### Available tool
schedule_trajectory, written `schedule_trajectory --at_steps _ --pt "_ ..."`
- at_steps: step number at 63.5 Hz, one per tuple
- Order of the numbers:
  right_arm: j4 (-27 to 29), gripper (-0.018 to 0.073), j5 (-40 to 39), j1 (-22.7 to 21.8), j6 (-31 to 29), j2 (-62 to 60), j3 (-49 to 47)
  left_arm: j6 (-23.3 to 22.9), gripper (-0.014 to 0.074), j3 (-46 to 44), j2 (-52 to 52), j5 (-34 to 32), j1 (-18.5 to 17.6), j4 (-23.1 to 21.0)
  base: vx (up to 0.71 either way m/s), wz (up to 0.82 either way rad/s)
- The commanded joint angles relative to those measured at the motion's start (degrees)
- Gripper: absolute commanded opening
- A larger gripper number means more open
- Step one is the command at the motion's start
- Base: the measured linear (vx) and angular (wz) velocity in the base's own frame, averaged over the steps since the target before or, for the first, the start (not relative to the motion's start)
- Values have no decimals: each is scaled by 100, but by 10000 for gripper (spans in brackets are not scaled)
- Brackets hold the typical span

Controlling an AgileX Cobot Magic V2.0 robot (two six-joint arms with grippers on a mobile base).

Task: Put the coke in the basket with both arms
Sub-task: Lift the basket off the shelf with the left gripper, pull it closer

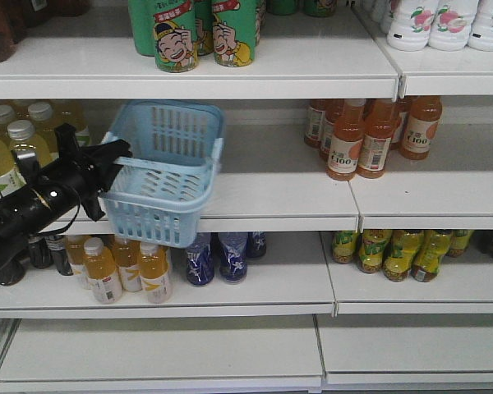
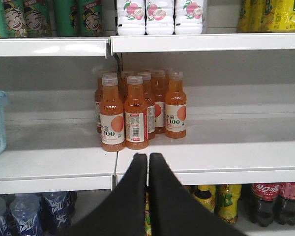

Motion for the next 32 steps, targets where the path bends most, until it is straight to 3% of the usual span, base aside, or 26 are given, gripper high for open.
schedule_trajectory --at_steps 1,6,13,32 --pt "-41 -5 -418 -27 -52 -74 37 -369 -8 -122 -311 -1436 -69 1023 0 0" --pt "-41 -5 -418 -27 -52 -74 37 -704 -8 -22 -496 -1436 -140 1701 0 0" --pt "-41 -5 -418 -27 -52 -74 37 -793 -7 282 -894 -1436 -318 2266 0 0" --pt "-41 -5 -418 -27 -52 -74 37 -793 -7 1457 -2485 -1436 -1139 2628 0 0"
